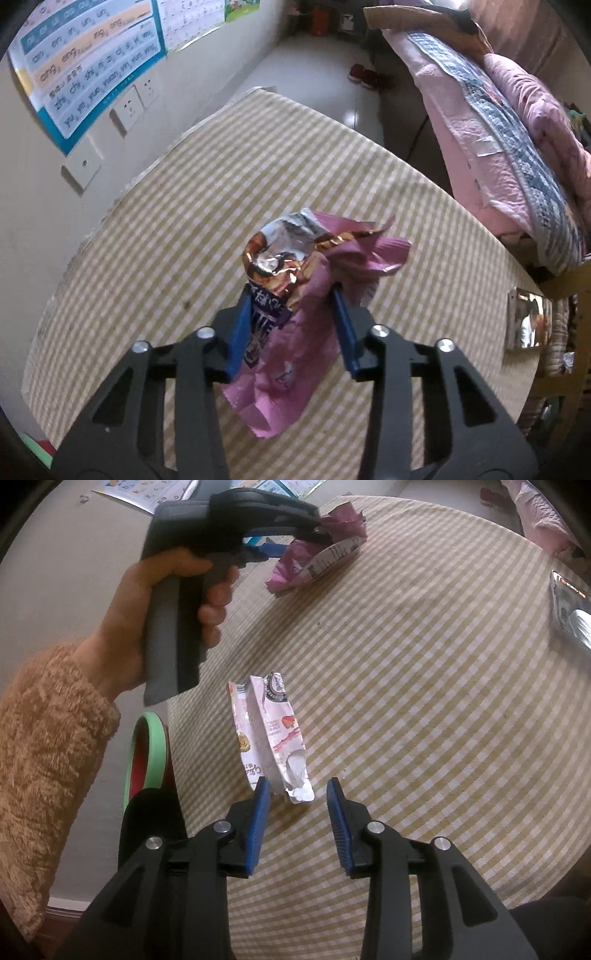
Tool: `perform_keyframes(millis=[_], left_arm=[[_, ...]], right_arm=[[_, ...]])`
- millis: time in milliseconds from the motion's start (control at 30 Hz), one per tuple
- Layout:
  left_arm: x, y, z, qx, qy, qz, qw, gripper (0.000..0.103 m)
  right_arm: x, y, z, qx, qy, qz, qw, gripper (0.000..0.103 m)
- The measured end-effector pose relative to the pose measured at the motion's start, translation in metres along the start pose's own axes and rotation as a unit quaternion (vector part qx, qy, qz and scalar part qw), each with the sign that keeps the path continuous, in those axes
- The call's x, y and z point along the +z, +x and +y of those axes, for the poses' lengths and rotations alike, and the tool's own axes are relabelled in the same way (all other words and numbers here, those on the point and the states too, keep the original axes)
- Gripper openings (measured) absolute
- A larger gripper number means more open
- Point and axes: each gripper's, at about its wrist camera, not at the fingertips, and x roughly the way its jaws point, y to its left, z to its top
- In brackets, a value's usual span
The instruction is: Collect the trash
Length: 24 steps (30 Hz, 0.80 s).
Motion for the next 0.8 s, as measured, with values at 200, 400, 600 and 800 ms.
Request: perform_keyframes(millis=[200, 400, 600, 800], left_arm=[[-0.030, -0.060, 0.026, 0.051, -0.028, -0.072, 0.9957, 0.031], [-0.118, -0.136, 0.048, 0.079, -0.074, -0.113, 0.9877, 0.031], [-0.198, -0.165, 0.056, 0.083, -0.138, -0.101, 0.9818, 0.031], [-0.232, -0.184, 0.046, 0.081, -0.136, -0.107, 0.9817, 0.031]], right_arm=[[0.001, 0.002, 0.001, -0.003, 0.001, -0.002, 1.000, 0.036], [0.007, 0.015, 0.011, 0.002, -0.007, -0.004, 1.000, 0.045], [0.012, 0.037, 0.026, -0.020, -0.038, 0.009, 0.999, 0.045], [0.024, 0.051, 0.041, -0.040, -0.045, 0.010, 0.998, 0.051]])
